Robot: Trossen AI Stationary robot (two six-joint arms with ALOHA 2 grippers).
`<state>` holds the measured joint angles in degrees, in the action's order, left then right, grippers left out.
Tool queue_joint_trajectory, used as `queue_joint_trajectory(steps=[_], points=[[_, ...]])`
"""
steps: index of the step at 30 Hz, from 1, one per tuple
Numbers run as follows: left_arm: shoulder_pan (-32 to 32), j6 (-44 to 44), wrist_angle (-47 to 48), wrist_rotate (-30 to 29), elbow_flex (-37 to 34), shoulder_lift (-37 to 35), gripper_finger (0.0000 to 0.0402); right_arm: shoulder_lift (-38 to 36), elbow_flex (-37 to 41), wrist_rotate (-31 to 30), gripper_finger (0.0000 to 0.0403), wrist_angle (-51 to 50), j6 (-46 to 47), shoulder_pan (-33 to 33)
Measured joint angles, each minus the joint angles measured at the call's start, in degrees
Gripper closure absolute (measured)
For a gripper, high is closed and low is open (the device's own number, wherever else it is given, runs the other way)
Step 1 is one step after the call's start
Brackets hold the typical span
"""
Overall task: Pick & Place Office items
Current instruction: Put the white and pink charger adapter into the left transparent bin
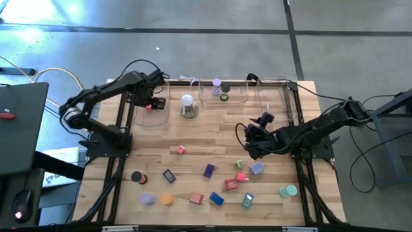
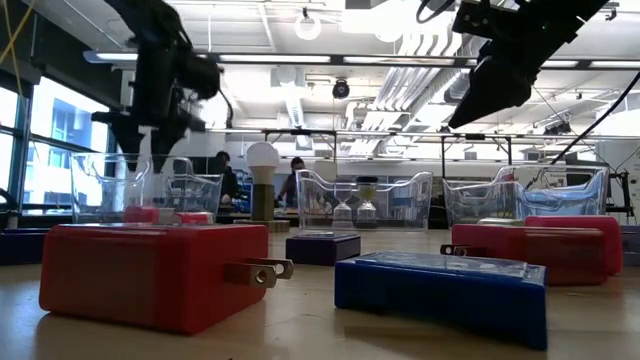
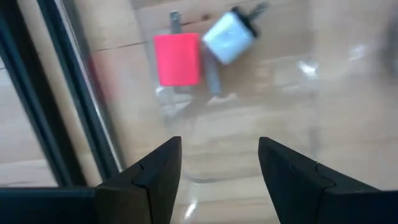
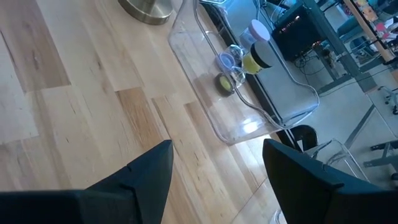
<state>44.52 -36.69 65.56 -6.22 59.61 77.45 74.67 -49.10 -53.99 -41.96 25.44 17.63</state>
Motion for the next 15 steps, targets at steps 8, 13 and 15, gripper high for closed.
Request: queue_joint_trajectory(steps=[8, 13, 15], points=[[-10.65, -4.63, -0.60, 0.46, 0.02, -8.41, 0.0198, 0.00, 0.00, 0.14, 0.0165, 0.22, -0.23, 0.00], [-20.63, -8.80, -2.38, 0.19, 0.02, -9.14, 0.0198, 0.00, 0.00, 0.23, 0.0165, 0.20, -0.23, 0.00], [-24.45, -9.77, -3.56, 0.17, 0.03, -9.14, 0.0198, 0.00, 0.00, 0.42, 0.0165, 0.20, -0.23, 0.00]])
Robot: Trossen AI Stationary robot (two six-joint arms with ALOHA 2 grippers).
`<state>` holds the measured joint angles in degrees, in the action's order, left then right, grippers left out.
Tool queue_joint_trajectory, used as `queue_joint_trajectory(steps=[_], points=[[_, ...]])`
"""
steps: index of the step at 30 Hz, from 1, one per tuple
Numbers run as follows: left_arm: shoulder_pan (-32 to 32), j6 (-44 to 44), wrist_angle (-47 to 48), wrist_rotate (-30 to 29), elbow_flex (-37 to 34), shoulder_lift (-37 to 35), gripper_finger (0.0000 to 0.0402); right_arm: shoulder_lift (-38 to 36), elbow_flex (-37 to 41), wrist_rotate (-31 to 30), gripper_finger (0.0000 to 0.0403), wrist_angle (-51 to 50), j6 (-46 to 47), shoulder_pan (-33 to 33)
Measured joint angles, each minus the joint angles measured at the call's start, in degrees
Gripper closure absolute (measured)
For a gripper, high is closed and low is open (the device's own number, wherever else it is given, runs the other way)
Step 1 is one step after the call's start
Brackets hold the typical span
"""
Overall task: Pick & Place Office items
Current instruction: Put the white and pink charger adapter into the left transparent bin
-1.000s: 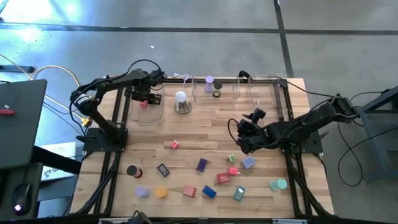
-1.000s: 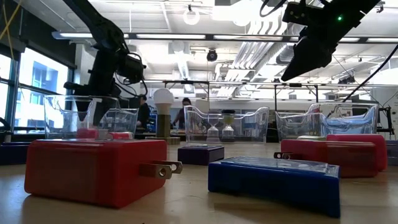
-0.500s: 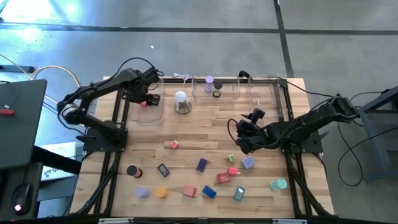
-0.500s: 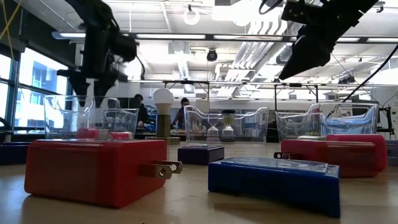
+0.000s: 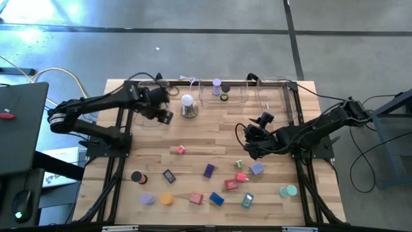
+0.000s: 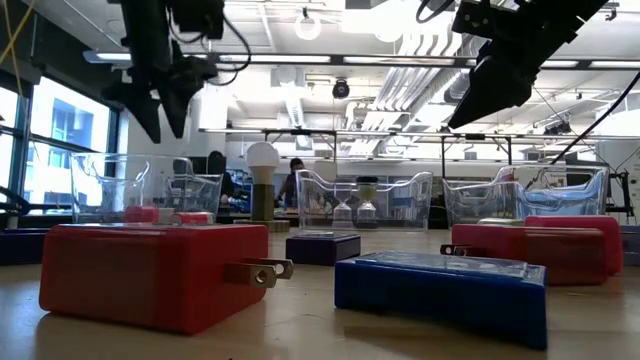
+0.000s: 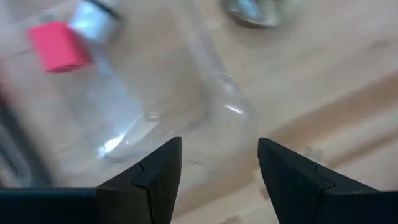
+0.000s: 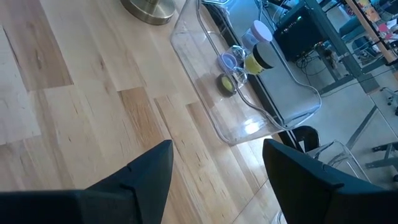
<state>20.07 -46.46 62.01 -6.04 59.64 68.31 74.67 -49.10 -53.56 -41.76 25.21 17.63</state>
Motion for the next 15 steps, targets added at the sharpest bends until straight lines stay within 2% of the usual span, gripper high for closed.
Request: queue_joint_trajectory(steps=[9, 15], points=[[-17.45, -0.73, -13.84, 0.06, 0.02, 0.57, 0.0198, 0.00, 0.00, -0.02, 0.0165, 0.00, 0.00, 0.00], [-24.17, 2.61, -19.96, -0.02, 0.02, 2.81, 0.0198, 0.00, 0.02, -0.01, 0.0165, 0.04, 0.00, 0.00]])
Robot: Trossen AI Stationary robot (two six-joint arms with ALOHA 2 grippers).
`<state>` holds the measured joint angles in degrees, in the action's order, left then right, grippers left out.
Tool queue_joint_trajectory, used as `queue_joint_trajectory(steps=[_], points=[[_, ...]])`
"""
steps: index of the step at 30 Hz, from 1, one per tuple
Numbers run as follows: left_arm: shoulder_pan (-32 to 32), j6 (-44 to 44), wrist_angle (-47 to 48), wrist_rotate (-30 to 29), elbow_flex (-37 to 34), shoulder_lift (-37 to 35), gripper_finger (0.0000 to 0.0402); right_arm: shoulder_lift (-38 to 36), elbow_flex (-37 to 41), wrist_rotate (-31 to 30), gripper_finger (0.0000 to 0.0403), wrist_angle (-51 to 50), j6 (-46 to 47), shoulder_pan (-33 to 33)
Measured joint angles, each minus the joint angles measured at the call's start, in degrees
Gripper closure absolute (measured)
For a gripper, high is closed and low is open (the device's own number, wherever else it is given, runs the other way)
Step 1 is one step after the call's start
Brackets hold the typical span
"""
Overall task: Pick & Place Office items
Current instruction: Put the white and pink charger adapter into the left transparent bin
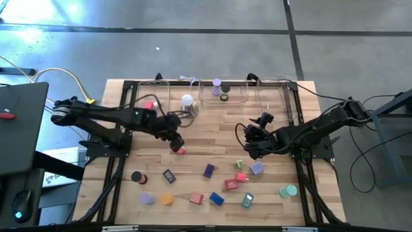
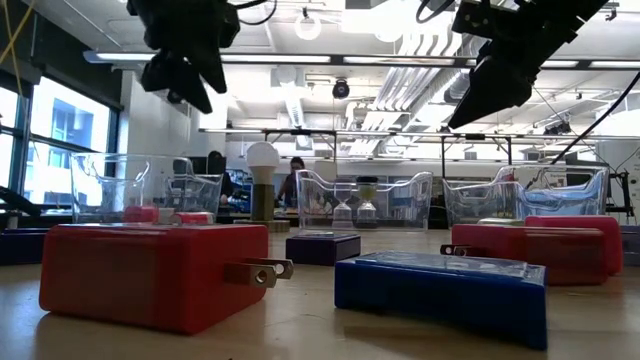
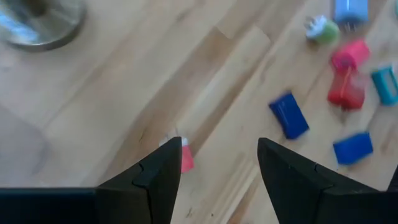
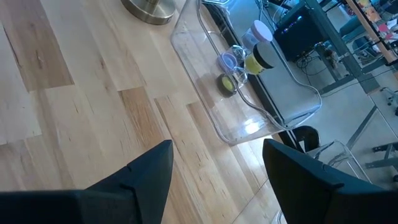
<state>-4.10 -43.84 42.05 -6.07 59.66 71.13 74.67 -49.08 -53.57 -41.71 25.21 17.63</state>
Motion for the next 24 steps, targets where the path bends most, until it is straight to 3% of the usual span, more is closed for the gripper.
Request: queue_joint_trajectory(steps=[6, 10, 24], points=[[-3.57, 3.11, -0.09, -3.57, -0.02, 5.28, 0.0198, 0.00, 0.00, 0.17, 0.0165, -0.02, 0.07, 0.00], [-3.89, -2.58, -0.78, -5.02, -0.02, 10.09, 0.0198, 0.00, 0.00, 0.19, 0.0165, -0.02, 0.11, 0.00], [0.31, -5.91, -2.17, 0.44, -0.02, 21.29, 0.0198, 0.00, 0.00, 0.58, 0.0165, 0.07, 0.20, 0.00]])
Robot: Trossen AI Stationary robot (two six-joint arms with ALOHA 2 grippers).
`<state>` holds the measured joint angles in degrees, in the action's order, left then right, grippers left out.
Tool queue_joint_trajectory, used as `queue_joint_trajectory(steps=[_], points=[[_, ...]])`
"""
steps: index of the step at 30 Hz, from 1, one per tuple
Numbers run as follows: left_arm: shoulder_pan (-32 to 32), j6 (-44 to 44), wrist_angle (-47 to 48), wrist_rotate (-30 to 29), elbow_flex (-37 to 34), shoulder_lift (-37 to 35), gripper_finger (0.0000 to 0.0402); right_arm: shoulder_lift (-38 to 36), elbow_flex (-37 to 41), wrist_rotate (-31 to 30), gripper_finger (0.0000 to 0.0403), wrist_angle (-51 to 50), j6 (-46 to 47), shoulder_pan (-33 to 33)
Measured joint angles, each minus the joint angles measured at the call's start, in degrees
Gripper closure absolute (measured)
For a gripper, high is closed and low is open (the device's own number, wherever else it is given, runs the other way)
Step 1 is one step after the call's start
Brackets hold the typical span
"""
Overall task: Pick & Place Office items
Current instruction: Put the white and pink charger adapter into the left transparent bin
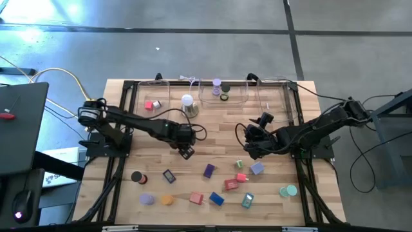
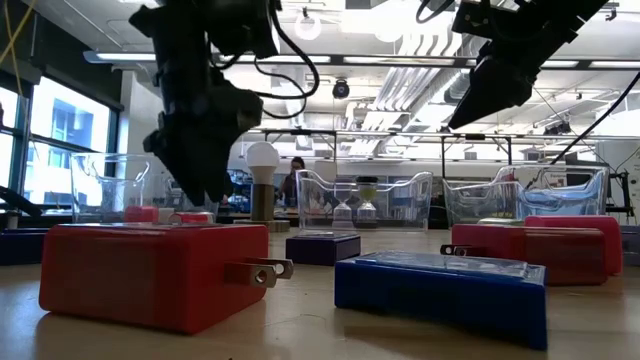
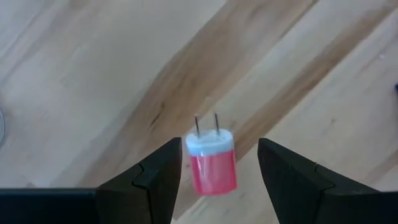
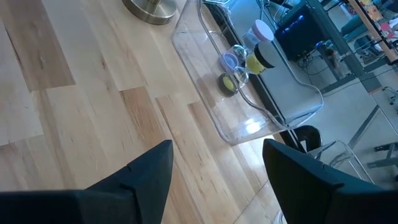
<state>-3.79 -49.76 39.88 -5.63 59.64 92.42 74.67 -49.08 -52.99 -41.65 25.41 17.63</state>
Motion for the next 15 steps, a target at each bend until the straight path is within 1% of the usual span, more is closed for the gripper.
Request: queue_joint_trajectory(steps=[9, 15], points=[[-0.84, -0.20, 0.11, 0.15, -0.02, 0.33, 0.0198, 0.00, 0.00, 0.83, 0.0165, 0.09, 0.00, 0.00], [-1.33, -1.15, -0.11, 0.30, 0.00, 2.89, 0.0198, 0.00, 0.00, 1.07, 0.0165, 0.12, -0.01, 0.00]])
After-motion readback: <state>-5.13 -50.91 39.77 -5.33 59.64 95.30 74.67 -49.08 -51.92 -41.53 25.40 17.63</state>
